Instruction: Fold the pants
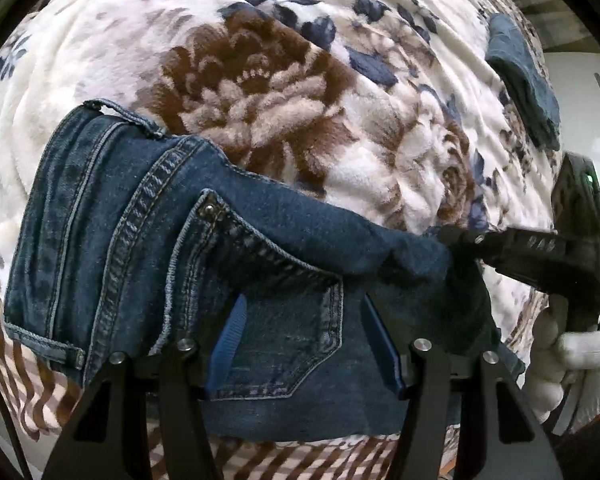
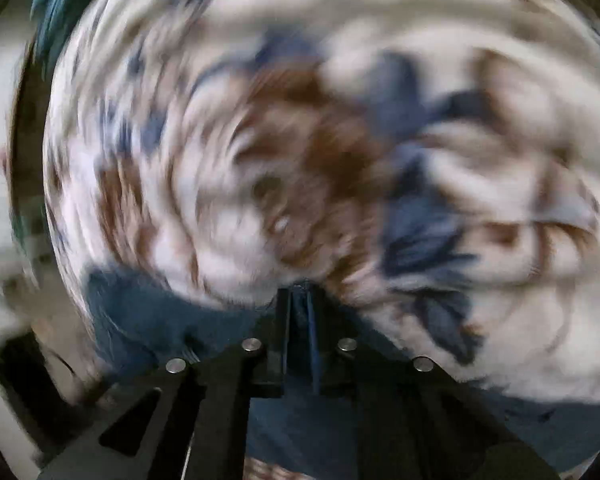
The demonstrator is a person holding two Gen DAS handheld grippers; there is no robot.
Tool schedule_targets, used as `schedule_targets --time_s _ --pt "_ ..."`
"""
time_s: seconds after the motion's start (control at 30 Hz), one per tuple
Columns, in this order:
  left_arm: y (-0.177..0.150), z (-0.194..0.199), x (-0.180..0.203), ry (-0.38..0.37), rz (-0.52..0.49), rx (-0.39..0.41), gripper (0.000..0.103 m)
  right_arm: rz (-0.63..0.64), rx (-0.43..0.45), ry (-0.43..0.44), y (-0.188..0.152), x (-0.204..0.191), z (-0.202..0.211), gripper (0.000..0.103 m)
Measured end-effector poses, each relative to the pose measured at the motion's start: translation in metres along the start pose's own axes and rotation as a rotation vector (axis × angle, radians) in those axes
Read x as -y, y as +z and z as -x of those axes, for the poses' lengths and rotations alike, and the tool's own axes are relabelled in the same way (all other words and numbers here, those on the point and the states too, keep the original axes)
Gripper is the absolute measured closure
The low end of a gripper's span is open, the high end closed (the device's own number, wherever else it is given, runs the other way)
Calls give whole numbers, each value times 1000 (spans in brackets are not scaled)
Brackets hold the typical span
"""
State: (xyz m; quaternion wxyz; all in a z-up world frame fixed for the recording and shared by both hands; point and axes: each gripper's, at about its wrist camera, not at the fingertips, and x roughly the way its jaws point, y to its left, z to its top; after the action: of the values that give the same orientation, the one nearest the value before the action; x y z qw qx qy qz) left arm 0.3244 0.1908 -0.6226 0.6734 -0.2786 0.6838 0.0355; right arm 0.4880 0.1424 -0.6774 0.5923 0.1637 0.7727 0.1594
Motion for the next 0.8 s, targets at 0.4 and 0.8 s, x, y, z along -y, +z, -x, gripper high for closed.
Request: schedule_targets --time_s 0.4,0.8 --pt "-19 107 -77 -145 173 165 27 -62 132 14 -73 3 49 29" --pt "-22 44 -147 -92 363 60 52 -673 157 137 -244 99 6 41"
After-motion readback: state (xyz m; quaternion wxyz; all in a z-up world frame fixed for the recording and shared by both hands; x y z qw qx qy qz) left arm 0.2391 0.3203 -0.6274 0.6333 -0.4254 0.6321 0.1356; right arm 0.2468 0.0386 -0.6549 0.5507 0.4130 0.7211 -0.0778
